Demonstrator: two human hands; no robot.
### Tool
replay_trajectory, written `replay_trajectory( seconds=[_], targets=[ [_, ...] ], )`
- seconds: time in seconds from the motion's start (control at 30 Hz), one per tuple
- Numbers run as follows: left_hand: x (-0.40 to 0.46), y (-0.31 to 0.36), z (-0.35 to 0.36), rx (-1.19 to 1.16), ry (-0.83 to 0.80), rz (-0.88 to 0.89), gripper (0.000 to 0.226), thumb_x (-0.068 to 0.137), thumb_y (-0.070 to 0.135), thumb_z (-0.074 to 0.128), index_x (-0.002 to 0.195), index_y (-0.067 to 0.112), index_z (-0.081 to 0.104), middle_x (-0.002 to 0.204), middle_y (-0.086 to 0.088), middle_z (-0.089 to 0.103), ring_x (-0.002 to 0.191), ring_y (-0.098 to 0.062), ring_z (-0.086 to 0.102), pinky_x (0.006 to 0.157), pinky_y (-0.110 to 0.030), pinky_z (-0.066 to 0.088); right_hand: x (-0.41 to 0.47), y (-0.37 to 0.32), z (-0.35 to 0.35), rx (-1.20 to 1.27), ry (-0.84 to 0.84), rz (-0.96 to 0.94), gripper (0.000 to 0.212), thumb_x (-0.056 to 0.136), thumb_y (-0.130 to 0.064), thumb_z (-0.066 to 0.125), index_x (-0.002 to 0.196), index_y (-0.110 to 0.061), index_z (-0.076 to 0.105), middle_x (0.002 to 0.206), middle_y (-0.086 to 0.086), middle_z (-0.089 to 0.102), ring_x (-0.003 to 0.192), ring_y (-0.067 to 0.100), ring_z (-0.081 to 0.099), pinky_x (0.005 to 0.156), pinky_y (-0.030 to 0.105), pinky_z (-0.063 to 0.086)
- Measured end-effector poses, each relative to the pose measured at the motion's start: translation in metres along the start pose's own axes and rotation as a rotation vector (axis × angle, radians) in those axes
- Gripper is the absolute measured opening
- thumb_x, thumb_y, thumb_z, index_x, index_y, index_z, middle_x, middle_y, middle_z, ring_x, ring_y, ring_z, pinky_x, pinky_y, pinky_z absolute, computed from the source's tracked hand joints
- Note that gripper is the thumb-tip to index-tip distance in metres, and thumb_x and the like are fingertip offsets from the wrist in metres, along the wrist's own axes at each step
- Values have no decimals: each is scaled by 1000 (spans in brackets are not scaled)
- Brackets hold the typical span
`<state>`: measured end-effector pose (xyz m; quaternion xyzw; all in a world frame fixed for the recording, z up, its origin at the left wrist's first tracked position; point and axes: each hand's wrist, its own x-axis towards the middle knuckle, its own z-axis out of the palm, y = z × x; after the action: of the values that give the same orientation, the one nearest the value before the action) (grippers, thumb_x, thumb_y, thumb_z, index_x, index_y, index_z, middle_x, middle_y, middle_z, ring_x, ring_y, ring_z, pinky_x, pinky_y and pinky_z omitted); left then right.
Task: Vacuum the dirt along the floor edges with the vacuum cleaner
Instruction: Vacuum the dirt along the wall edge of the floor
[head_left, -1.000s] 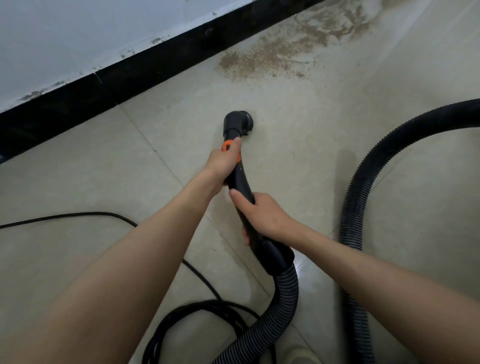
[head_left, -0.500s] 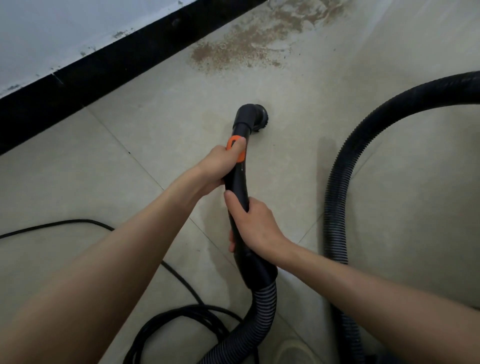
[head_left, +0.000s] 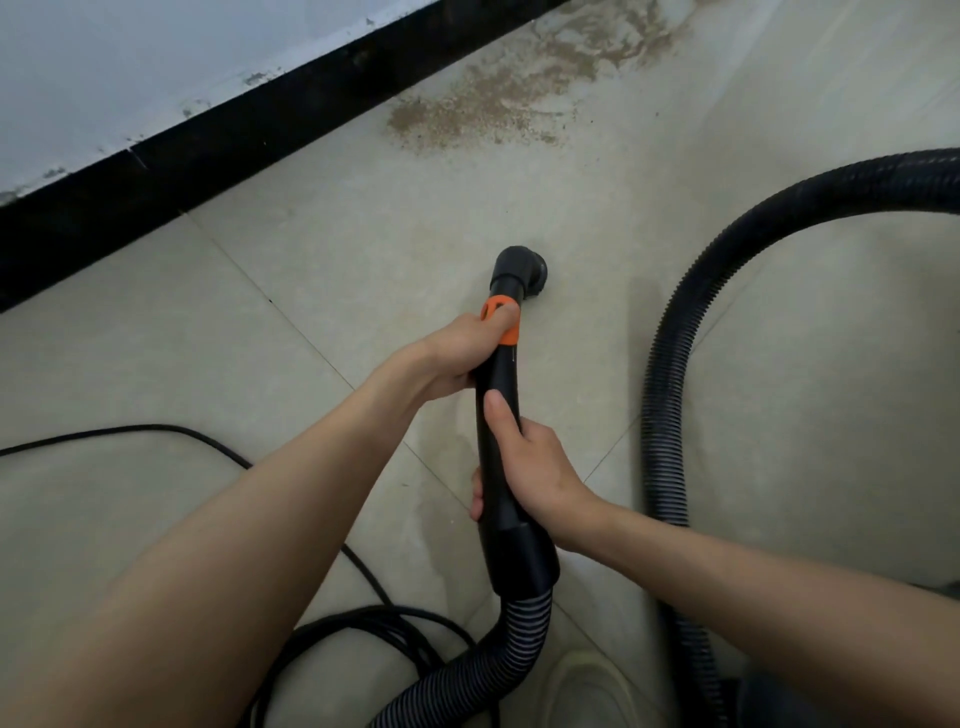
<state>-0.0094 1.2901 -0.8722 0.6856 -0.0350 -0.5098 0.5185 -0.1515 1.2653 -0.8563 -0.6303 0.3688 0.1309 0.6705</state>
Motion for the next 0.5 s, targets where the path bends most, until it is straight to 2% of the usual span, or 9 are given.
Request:
replay_trajectory(
  seconds=[0.17,0.33,0.5],
  targets=[
    [-15,-2,1,26,-53,18,32,99,40,42,88,11,48,76,-2,48,65,-13,50,58,-22,45,-15,7,3,44,-11,-4,52,98,-55,38,86,-6,48,53,9,60,45,23,61,47,28,52],
    [-22,-4,21,70,-107,11,32,100,41,40,87,13,47,77,-2,46,67,-14,48,65,-24,44,-28,15,-3,73,33,36,55,97,-58,38,95,-4,52,55,11,60,48,24,62,52,32,55],
    [-30,-7,11,30,-69,9,29,101,38,38,86,14,45,75,-3,45,64,-13,48,60,-23,45,-27,10,1,42,-25,42,54,97,-58,37,88,-6,50,56,12,61,47,24,62,50,29,53]
  ],
)
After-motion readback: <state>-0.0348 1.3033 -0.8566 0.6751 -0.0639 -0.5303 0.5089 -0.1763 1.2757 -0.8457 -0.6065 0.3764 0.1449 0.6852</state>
